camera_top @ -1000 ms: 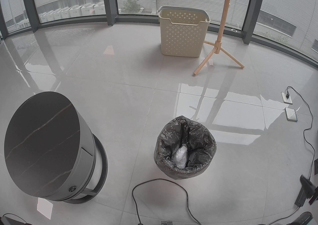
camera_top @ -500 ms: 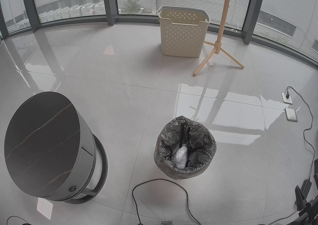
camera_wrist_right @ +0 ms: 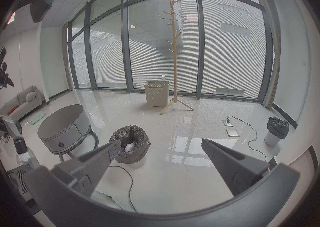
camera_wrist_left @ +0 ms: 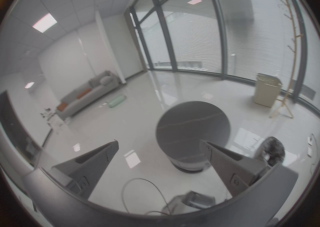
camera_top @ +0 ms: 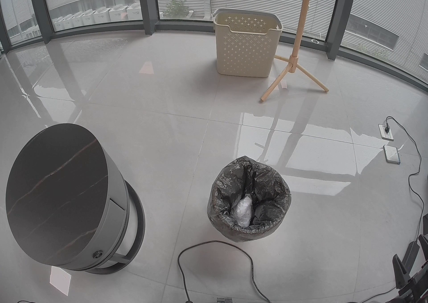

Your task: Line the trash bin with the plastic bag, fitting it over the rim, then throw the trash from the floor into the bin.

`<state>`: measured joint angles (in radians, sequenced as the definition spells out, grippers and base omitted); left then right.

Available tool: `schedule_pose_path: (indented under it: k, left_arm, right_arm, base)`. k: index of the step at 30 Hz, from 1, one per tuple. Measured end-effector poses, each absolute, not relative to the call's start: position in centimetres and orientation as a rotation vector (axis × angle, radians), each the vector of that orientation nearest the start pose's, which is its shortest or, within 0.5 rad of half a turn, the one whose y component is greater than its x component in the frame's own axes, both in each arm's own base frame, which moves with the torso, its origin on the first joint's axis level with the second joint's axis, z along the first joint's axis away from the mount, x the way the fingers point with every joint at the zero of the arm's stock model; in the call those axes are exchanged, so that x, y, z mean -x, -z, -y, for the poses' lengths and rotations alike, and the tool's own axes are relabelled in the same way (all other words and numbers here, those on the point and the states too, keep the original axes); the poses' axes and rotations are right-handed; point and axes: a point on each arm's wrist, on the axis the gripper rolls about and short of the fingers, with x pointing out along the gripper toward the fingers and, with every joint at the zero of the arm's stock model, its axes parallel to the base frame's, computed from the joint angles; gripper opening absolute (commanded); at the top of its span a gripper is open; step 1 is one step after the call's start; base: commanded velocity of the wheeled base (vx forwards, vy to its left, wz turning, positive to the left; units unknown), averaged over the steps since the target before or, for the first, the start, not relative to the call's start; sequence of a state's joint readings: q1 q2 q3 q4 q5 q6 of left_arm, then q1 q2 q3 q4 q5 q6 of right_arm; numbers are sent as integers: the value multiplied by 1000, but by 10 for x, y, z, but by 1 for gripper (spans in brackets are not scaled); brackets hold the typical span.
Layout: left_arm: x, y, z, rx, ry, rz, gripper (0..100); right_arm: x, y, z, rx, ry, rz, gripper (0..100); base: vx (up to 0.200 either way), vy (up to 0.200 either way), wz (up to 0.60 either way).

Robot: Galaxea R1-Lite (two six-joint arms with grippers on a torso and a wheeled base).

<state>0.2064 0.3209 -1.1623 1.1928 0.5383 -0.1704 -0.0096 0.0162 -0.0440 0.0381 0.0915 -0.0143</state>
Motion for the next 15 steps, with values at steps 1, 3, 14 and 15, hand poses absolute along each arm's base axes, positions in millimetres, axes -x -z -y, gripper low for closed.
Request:
schedule_pose_path:
  k: [1,3,14,15]
  left_arm:
    - [132,-235,21,106,-729,-294,100]
    - [133,-222,32,109,-642,-298,100]
    - [133,-184,62,-24,-60,-249,100]
    - [134,-181,61,-41,-19,-247,100]
  right_arm:
    - [25,-84,-2,16,-85,-8,100]
    - [25,-84,-2,21,-93,-7,100]
    - [25,-83,-3,22,-126,-2,100]
    - [25,-83,-3,21,-131,-1,100]
  base:
    - [0,0,0]
    - [0,0,0]
    - [0,0,0]
    - [0,0,0]
